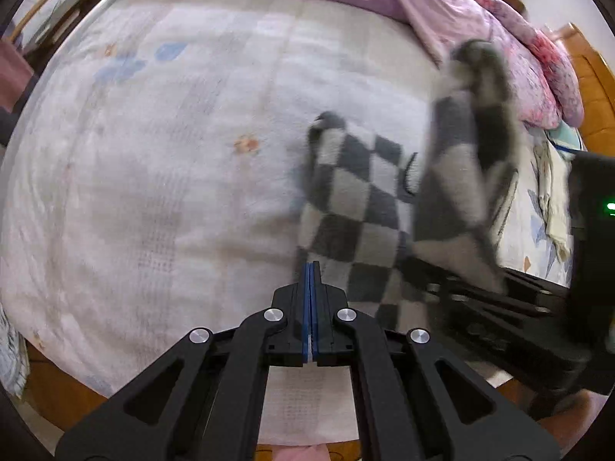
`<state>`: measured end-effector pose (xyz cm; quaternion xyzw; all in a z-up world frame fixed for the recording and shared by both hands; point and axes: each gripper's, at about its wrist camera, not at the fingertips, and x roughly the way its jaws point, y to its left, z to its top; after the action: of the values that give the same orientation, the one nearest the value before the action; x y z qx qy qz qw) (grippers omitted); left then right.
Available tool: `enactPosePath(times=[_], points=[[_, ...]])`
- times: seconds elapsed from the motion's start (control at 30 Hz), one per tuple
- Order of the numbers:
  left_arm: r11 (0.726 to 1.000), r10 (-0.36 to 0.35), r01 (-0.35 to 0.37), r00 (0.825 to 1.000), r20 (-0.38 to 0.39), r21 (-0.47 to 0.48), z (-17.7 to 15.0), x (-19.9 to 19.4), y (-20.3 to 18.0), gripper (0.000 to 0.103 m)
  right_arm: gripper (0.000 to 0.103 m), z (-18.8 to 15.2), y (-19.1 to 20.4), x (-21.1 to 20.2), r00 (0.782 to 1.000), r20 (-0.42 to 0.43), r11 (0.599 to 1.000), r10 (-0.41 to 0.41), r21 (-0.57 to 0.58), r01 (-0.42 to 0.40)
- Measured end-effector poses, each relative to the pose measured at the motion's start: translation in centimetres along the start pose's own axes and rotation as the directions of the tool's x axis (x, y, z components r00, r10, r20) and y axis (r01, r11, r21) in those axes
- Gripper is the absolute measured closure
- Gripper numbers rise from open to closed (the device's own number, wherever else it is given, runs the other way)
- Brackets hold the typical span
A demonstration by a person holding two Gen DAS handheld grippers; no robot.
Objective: Fold large clothes
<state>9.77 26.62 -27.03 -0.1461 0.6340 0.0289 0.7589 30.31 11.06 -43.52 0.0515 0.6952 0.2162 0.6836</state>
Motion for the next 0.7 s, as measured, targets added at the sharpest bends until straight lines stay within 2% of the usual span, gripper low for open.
enactPosePath(times=[0.13,0.17,0.2,0.23,0.27,0.3,0.37,0.47,0.5,0.57,0.6,0.63,0.7], points=[[0.999,0.012,-0.014,0.999,-0.037,-0.050,-0.9,1.4,3.4,0.101,0.073,0.8,2.6,4.8,0.998,-0.056,0.999,-0.032,-0.023,0.031],[0.998,0.017,-0.020,0.999,-0.049,-0.066,-1.0,1.9,4.2,0.101,0.067,1.0,3.1,6.6,0.995,-0.074,0.998,-0.066,-0.027,0.064],[0.996,0.030,-0.035,0.997,-0.066,-0.079,-1.2,2.4,5.1,0.101,0.056,1.2,3.4,7.9,0.991,-0.097,0.996,-0.091,-0.024,0.089],[0.995,0.045,-0.052,0.996,-0.076,-0.084,-1.4,2.5,5.8,0.101,0.049,1.5,3.6,8.9,0.989,-0.114,0.995,-0.097,-0.012,0.096],[0.994,0.067,-0.073,0.995,-0.079,-0.086,-1.7,2.4,6.6,0.101,0.028,1.7,4.0,9.2,0.990,-0.114,0.997,-0.077,0.002,0.078],[0.993,0.078,-0.085,0.994,-0.078,-0.087,-1.8,2.2,7.0,0.101,0.010,1.8,4.4,9.1,0.993,-0.116,1.000,-0.002,0.013,0.003],[0.990,0.092,-0.099,0.993,-0.070,-0.097,-2.1,1.3,8.2,0.101,0.009,1.7,4.7,8.6,0.984,-0.140,0.993,0.113,0.040,-0.109],[0.989,0.083,-0.090,0.995,-0.060,-0.118,-2.1,0.2,8.9,0.100,0.010,1.3,3.8,7.6,0.975,-0.159,0.987,0.157,0.066,-0.149],[0.990,0.070,-0.076,0.996,-0.053,-0.120,-2.1,-0.1,8.9,0.096,0.010,1.2,3.3,7.3,0.971,-0.160,0.982,0.176,0.094,-0.162],[0.994,0.034,-0.038,0.999,-0.041,-0.107,-2.0,-0.5,8.2,0.076,0.010,0.3,1.8,6.0,0.963,-0.166,0.969,0.214,0.158,-0.188],[0.995,0.016,-0.020,0.999,-0.042,-0.099,-2.1,-0.5,7.8,0.055,0.010,0.0,1.2,5.2,0.965,-0.162,0.971,0.204,0.164,-0.177],[0.996,-0.032,0.028,0.998,-0.047,-0.079,-2.2,-0.3,6.8,0.044,0.010,-0.6,0.3,3.9,0.976,-0.148,0.978,0.162,0.155,-0.139],[0.990,-0.128,0.123,0.990,-0.065,-0.070,-2.8,0.5,5.2,0.042,0.010,-1.5,-1.0,1.8,0.988,-0.126,0.986,0.087,0.151,-0.068]])
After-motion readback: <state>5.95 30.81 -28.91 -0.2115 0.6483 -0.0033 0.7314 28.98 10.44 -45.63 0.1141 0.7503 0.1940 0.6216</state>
